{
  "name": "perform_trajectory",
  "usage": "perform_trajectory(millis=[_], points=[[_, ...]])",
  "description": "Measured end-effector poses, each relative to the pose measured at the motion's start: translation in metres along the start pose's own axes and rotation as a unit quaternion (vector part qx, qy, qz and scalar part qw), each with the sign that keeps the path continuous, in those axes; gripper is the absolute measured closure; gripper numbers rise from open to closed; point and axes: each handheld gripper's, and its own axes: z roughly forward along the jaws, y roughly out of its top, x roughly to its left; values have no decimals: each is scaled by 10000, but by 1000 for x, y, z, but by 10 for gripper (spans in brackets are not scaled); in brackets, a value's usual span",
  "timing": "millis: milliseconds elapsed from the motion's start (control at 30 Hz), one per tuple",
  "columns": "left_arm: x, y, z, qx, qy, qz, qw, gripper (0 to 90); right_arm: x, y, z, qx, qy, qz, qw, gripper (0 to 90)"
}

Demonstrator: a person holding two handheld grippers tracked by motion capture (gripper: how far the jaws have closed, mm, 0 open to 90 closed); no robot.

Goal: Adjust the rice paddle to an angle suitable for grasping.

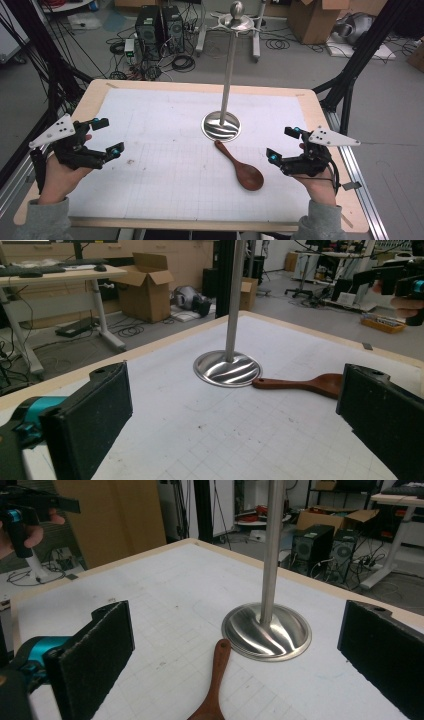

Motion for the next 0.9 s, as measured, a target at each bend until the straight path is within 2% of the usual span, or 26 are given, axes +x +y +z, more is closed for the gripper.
perform_trajectory(millis=[200, 367, 500, 733, 900], points=[[1, -2, 2, 35, 2, -20, 10000, 19, -1, -1, 0, -13, -28, 59, 10000, 4], [2, -3, 2, 49, 9, -39, 10000, 19, -4, -2, 3, -7, -294, 231, 9993, 4], [2, -3, 2, 63, 11, -51, 10000, 19, -5, -3, 6, 69, -420, 358, 9985, 4], [1, -5, 1, 103, 31, -6, 9999, 19, -6, -3, 6, -151, -306, 412, 9986, 4], [0, -7, -2, 124, 39, -29, 9999, 19, -8, -4, 10, -62, -377, 359, 9986, 8]])
